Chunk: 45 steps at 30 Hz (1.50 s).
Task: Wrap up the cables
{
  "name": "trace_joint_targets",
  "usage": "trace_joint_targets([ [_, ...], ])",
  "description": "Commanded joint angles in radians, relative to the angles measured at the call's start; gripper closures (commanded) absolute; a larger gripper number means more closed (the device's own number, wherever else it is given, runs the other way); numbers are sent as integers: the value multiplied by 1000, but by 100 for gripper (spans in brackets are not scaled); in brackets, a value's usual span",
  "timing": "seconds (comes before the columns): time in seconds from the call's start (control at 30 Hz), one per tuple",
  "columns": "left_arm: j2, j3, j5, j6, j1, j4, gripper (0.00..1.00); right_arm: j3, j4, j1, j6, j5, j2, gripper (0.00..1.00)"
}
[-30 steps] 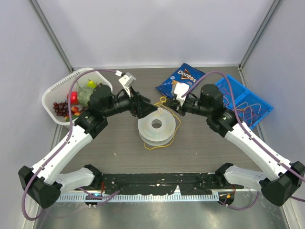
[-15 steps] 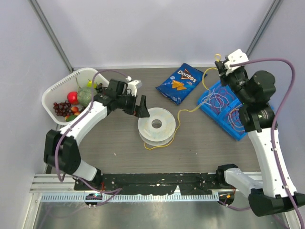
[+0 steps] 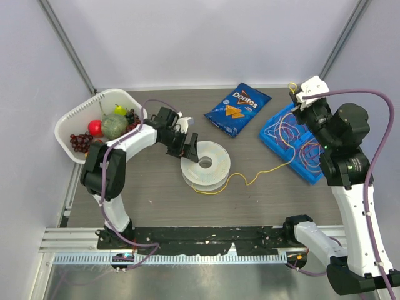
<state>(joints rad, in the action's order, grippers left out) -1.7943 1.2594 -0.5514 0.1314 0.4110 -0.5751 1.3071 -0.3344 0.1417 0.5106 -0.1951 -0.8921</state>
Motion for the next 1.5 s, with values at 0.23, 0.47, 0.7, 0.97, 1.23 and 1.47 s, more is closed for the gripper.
trace_joint_targets([
  [0.23, -115, -2, -301, 164, -63, 190, 34, -77, -103, -4, -155, -181, 15, 99],
  [0.47, -13, 17, -375, 148, -61, 198, 92, -131, -164, -4, -205, -253, 15, 99],
  [0.7, 237, 74, -293, -362, 28, -177, 100, -63, -357, -4, -72, -453, -68, 99],
  [0.97, 516, -136, -30, -697, 222, -223, 99, -91, -414, 44, 0, -567, -151, 99],
  [1.23, 584, -221, 71, -747, 310, -137, 87, -164, -336, 238, 5, -518, -183, 99],
  [1.47, 634, -167, 39, -707, 308, -192, 22, -172, -313, 341, 45, -488, -228, 99],
])
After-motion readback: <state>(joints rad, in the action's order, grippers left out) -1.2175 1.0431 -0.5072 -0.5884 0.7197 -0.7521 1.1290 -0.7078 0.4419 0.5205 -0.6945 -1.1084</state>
